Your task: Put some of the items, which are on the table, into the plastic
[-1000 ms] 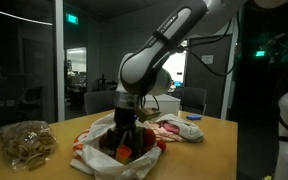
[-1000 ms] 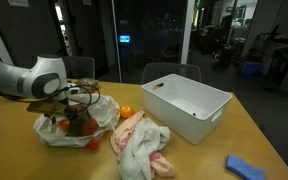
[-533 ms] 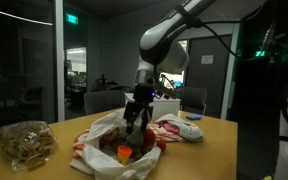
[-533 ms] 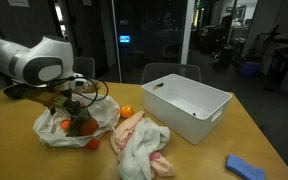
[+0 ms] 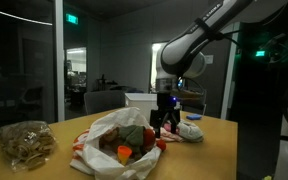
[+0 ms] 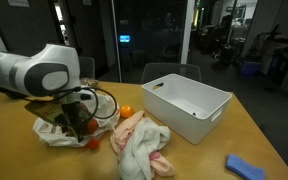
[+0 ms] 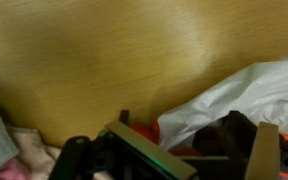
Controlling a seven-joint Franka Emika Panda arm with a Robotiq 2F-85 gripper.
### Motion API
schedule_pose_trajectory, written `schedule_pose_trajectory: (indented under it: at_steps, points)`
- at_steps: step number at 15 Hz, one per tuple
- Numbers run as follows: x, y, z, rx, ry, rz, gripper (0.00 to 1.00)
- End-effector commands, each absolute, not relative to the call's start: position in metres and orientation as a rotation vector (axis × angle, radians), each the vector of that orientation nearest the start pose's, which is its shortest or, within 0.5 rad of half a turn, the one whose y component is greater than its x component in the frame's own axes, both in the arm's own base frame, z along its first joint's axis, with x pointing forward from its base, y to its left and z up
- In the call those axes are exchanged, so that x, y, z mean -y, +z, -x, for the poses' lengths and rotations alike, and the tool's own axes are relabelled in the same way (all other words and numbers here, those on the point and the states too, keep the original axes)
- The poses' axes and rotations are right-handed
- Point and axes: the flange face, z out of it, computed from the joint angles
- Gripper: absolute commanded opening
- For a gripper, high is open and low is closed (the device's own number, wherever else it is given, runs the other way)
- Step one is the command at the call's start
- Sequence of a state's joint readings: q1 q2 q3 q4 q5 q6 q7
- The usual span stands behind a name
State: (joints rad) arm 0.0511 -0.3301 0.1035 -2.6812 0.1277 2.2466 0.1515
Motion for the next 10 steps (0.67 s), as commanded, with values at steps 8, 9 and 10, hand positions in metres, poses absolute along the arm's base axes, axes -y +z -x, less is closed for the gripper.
schedule_pose_trajectory:
  at_steps: [8, 9, 10]
  points:
    - [-0.047, 0.287, -0.376, -0.360, 0.063, 3.215, 1.00]
    - [-0.045, 0.284, -0.379, -0.370, 0.041, 3.219, 1.00]
    - [-0.043, 0.280, -0.382, -0.381, 0.028, 3.223, 1.00]
